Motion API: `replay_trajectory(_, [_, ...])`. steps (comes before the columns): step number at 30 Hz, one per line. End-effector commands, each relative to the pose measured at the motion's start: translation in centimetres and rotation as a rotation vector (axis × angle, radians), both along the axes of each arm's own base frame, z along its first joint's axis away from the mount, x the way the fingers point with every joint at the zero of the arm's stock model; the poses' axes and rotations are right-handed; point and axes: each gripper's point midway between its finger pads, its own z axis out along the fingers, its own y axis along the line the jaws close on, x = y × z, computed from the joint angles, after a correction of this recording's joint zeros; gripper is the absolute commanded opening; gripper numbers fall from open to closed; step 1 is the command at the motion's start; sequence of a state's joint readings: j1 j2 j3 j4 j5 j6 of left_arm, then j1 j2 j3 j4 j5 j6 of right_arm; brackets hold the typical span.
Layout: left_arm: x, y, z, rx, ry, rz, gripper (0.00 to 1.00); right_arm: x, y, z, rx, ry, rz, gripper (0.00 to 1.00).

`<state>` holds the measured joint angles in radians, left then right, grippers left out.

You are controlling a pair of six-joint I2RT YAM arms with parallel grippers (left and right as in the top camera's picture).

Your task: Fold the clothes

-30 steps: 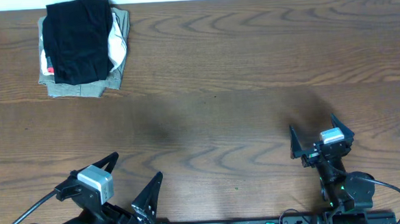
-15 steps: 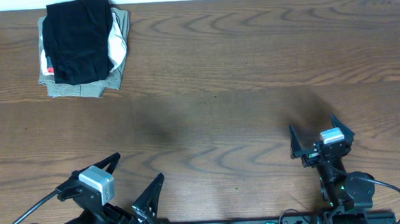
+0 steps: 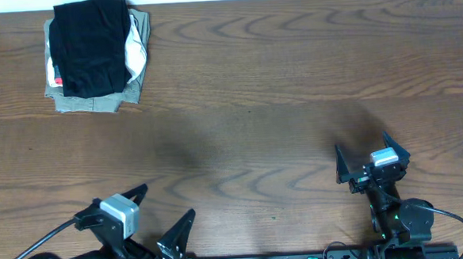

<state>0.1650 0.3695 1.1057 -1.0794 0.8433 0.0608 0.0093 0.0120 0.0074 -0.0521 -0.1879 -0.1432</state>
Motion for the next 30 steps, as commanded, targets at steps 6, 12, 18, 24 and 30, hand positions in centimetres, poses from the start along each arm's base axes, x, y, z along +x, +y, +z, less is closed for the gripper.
replay_trajectory(6, [3.2,1.7,-4.6,-0.015,-0.01,0.107,0.98,-0.1,0.1,0.0,-0.014,-0.003,0.009,0.99])
replay_trajectory(12, [6.7,3.6,-8.1,-0.132,-0.067,0.27,0.98,-0.1,0.1,0.0,-0.014,-0.003,0.009,0.99])
replay_trajectory(18, [9.3,5.1,-11.8,-0.171,-0.108,0.372,0.98,-0.1,0.1,0.0,-0.014,-0.003,0.009,0.99])
replay_trajectory(24, [11.2,5.9,-14.2,-0.17,-0.133,0.43,0.98,-0.1,0.1,0.0,-0.014,-0.003,0.009,0.99])
replay_trajectory(30, [12.6,7.5,-15.9,-0.177,-0.164,0.527,0.98,-0.1,0.1,0.0,-0.014,-0.003,0.009,0.99])
